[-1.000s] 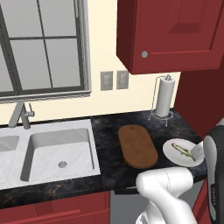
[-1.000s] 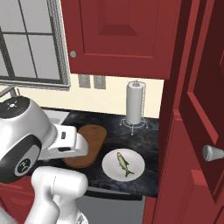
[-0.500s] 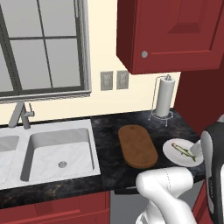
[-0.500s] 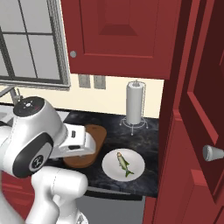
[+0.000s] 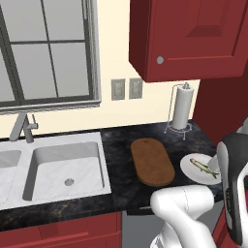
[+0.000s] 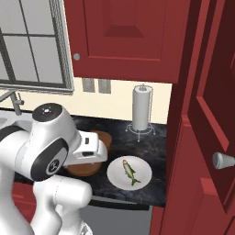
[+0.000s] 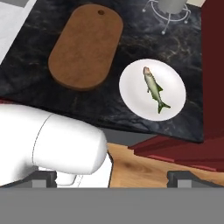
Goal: Pick the fish from the plate and place it on the cutting board. Then pick the condiment bottle from the cabinet and place it next to the cutting board.
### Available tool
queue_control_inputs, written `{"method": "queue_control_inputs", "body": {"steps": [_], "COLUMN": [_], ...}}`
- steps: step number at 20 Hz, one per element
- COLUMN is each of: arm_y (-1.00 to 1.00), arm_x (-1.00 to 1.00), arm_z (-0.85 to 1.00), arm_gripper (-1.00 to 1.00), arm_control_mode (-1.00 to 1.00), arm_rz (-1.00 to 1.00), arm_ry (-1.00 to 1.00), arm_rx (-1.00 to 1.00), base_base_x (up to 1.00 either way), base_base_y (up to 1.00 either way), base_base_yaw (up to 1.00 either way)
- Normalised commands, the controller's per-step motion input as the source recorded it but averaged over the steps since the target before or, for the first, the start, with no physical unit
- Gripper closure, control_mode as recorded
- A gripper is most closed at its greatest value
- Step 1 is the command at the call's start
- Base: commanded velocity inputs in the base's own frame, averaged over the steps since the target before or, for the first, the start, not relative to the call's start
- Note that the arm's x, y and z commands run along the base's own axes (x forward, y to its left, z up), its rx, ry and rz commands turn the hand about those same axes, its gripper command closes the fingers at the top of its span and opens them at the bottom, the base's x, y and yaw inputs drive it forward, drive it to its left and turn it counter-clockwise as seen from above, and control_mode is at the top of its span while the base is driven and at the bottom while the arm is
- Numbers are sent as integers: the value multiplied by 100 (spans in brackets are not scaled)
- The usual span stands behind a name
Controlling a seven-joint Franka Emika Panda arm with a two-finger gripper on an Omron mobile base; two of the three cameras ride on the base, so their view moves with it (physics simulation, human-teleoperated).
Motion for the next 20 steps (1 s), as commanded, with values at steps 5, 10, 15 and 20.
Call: {"method": "queue_control_inputs", "body": {"steps": [5,10,15,20], "arm_y": [-7,-8,-8,-6], "arm_x": [18,17,15,8], "arm_z": [-28,-31,-32,-35], "arm_gripper": [-100,-100,-100,-100], "arm_control_mode": [-100,-100,-100,-100], "arm_rz": [0,0,0,0], "arm_ry": [0,0,0,-5], "arm_rx": [-1,-1,0,0], "base_base_x": [0,0,0,0], "base_base_y": [0,0,0,0], "base_base_yaw": [0,0,0,0]}}
